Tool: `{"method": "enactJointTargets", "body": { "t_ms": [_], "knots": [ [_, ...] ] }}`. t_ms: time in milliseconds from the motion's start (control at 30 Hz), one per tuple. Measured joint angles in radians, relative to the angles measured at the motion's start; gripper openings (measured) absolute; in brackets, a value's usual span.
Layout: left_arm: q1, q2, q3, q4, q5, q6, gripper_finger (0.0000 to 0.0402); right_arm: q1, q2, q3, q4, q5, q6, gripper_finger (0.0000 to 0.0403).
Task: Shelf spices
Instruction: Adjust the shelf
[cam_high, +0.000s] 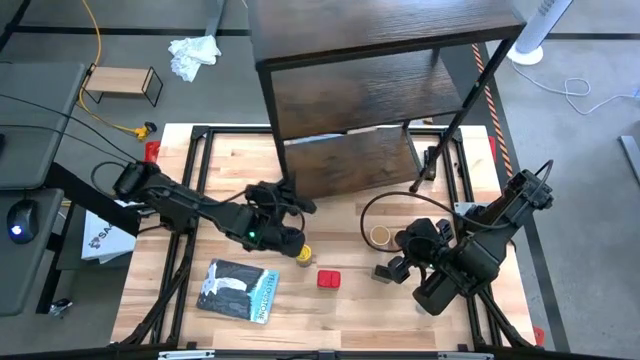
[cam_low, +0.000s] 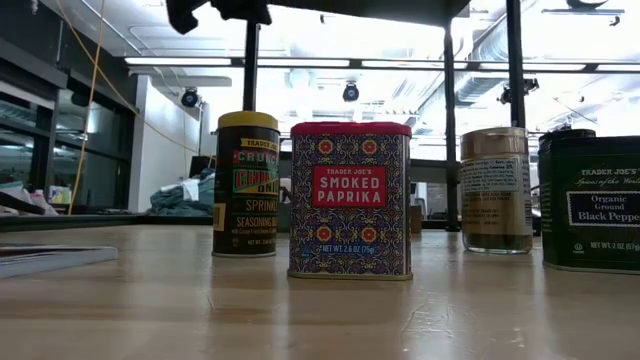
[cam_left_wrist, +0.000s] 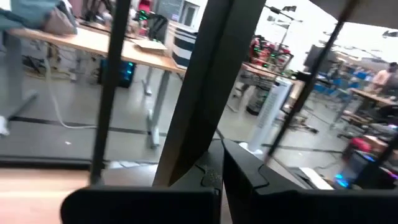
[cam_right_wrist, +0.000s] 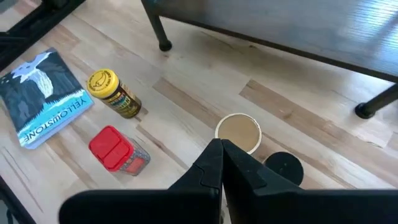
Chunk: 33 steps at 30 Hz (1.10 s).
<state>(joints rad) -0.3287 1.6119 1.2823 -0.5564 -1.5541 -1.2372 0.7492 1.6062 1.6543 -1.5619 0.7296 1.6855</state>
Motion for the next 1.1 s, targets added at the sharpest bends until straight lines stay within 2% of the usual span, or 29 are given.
{"method": "enactJointTargets", "body": {
  "t_ms": [167,267,400,600,700,900,1000,1100],
  "knots": [
    [0.019,-0.053,0.000,-0.223,0.004,-0.131,0.0000,0.017,0.000,0.000,0.012,0.021,-0.003,0.0000],
    [0.022,-0.086,-0.001,-0.331,0.004,-0.199,0.0000,0.027,0.004,0.001,0.010,-0.036,-0.006,0.0000],
    [-0.007,-0.134,-0.001,-0.435,0.040,-0.185,0.0000,0.034,0.042,0.001,-0.008,-0.134,-0.003,0.0000],
    [-0.075,-0.214,-0.001,-0.617,0.051,-0.214,0.0000,-0.017,0.126,0.001,-0.006,-0.160,0.042,0.0000],
    [-0.103,-0.249,-0.001,-0.653,0.087,-0.250,0.0000,-0.038,0.164,0.037,-0.010,-0.193,0.038,0.0000],
    [-0.260,-0.274,-0.001,-0.652,0.298,-0.104,0.0000,-0.042,0.211,0.080,-0.008,-0.265,0.072,0.0000],
    [-0.363,-0.274,-0.001,-0.658,0.278,-0.090,0.0000,-0.042,0.238,0.080,-0.008,-0.268,0.088,0.0000],
    [-0.400,-0.274,-0.001,-0.726,0.237,-0.196,0.0000,-0.051,0.242,0.080,-0.001,-0.260,0.089,0.0000]
  ]
}}
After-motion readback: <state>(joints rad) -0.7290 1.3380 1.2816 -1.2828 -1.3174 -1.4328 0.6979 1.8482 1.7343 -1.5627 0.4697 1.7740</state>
